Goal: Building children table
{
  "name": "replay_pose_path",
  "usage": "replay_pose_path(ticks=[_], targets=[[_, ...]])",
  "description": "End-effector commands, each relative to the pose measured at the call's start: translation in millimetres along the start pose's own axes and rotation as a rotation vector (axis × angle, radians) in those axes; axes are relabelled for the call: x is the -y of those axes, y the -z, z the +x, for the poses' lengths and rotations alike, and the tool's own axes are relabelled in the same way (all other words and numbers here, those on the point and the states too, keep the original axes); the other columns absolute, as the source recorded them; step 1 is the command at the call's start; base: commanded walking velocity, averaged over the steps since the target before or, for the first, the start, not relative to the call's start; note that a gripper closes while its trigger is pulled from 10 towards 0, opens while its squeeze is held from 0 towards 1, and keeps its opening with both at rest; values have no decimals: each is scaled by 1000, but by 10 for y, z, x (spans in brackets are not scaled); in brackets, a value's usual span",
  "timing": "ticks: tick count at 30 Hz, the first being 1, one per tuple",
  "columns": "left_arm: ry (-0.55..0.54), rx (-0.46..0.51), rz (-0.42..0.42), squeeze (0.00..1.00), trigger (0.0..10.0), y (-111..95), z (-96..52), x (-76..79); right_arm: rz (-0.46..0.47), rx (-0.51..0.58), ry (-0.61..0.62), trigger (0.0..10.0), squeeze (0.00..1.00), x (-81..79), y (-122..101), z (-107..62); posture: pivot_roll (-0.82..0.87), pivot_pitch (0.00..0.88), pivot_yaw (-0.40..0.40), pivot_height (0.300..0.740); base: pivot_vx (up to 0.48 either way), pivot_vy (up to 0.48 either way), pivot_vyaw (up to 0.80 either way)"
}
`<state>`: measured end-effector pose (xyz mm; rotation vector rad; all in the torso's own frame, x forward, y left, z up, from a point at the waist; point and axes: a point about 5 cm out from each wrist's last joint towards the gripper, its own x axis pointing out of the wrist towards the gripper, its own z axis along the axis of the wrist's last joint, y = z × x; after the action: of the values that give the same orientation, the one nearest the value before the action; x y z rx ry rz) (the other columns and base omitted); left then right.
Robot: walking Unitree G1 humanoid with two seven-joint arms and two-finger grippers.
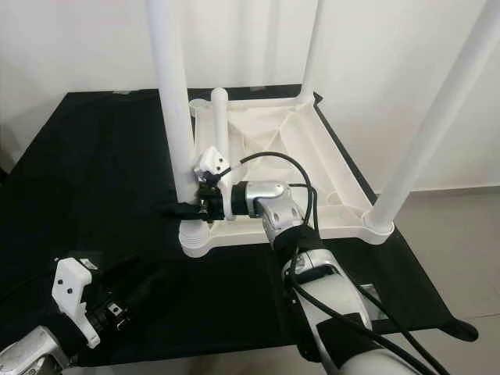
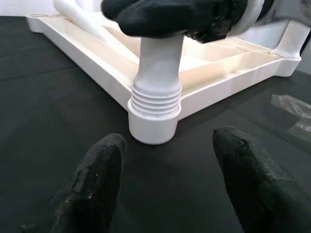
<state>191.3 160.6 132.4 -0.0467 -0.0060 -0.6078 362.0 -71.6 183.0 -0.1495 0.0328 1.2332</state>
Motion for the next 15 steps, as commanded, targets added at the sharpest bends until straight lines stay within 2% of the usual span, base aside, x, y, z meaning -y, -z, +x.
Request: replay_pose_path(ticks=[1,2,3,4,5,6,7,8,10,15], targets=[[1,-10,-11,0,10000,7,-25,25,33,-57,293,0,0,65,135,-126,32,105,-1,740,0,0,0],[1,-10,-11,0,10000,7,-25,25,33,-57,293,0,0,65,135,-126,32,105,-1,740,0,0,0],[0,-10,-11,0,10000,-1,-37,22,44,-103,489,0,0,-13,259,-130,22,115,-2,740,0,0,0],[0,-10,-11,0,10000,-1,-37,22,44,-103,489,0,0,-13,259,-130,22,115,-2,740,0,0,0],[0,-9,-10,0,10000,-13,-43,14,46,-133,567,0,0,-293,393,-92,25,126,10,740,0,0,0],[0,-9,-10,0,10000,-13,-43,14,46,-133,567,0,0,-293,393,-92,25,126,10,740,0,0,0],[-1,-10,-9,0,10000,-17,-47,4,53,-138,607,0,0,-506,444,-62,20,125,12,740,0,0,0],[-1,-10,-8,0,10000,-19,-46,-6,51,-131,617,0,0,-630,440,-35,17,121,14,740,0,0,0],[-2,-11,-8,0,10000,-19,-43,-12,46,-122,604,0,0,-685,430,-9,17,121,13,740,0,0,0],[-2,-7,-6,0,10000,-19,-17,-25,54,-135,598,0,0,-638,427,35,18,112,0,740,0,0,0]])
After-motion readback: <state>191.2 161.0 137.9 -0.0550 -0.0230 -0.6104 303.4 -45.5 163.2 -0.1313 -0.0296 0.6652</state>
